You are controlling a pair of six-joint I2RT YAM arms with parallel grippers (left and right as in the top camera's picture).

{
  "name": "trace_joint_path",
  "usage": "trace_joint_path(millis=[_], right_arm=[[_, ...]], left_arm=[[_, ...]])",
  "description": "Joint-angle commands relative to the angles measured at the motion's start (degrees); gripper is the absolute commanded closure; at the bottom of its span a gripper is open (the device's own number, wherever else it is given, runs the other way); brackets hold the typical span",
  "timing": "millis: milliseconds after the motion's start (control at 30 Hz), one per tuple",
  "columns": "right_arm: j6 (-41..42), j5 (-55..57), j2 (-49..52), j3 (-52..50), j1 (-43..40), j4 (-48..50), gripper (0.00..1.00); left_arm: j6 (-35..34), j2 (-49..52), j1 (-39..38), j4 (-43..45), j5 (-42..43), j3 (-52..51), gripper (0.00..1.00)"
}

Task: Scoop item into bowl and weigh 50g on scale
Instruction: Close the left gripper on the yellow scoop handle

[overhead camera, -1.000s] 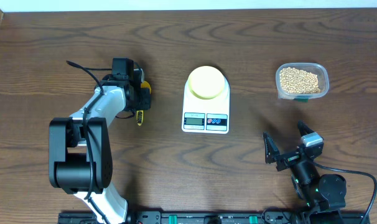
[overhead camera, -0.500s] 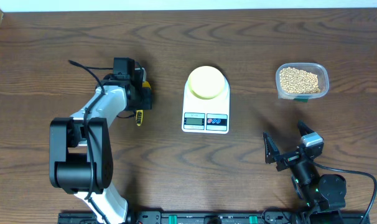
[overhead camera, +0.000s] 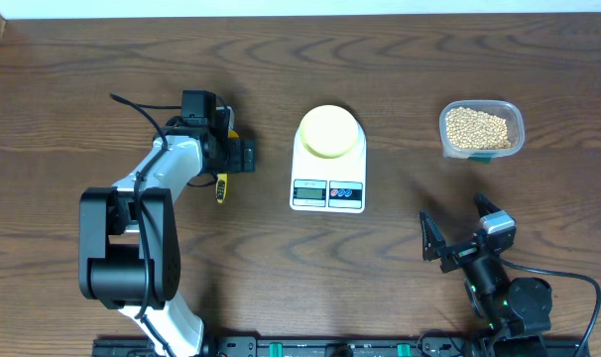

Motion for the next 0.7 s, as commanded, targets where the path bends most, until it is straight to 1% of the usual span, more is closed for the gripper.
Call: trace_joint_path(millis=[0,67,100,133,200,267,367,467,533,567,667], right_arm=[[-0.4,0.0,-0.1,-0.1,-0.5,-0.2,0.01],[-0.4,0.0,-0.1,-0.1,-0.5,-0.2,0.01],[-0.4,0.0,-0.1,-0.1,-0.5,-0.2,0.01],[-0.4,0.0,-0.1,-0.1,-0.5,-0.2,0.01],[-0.3,0.0,-0.1,-0.1,-0.5,-0.2,0.01],[-0.3,0.0,-0.1,-0.1,-0.5,-0.2,0.01],[-0.3,0.0,-0.1,-0.1,-0.5,-0.2,0.01],[-0.3,0.0,-0.1,-0.1,-0.5,-0.2,0.01],[-0.4,0.0,-0.1,-0.1,-0.5,-0.2,0.01],[-0.3,0.0,-0.1,-0.1,-0.5,-0.2,0.01],[-0.4,0.0,-0.1,-0.1,-0.5,-0.2,0.01]], left_arm=[[-0.3,3.3,0.4,-1.5,-0.3,-3.0,0.21],[-0.3,3.3,0.4,-1.5,-0.3,-3.0,0.28],[-0.3,3.3,0.4,-1.4,-0.3,-3.0,0.39],[-0.3,3.3,0.4,-1.3,-0.3,-3.0,0.44],[-0.3,3.3,0.4,-1.3,-0.3,-3.0,0.48],[-0.6,3.3,0.4,-1.3,-0.3,-3.0,0.54],[-2.9,3.3,0.4,-1.3,-0.3,-3.0,0.55],[-5.0,3.3,0.4,-1.3,-0.4,-3.0,0.61],[-5.9,3.3,0.4,-1.2,-0.4,-3.0,0.64],[-6.3,3.3,0.4,-1.0,-0.4,-3.0,0.67],[-8.6,3.3,0.4,-1.0,-3.1,-3.0,0.69]])
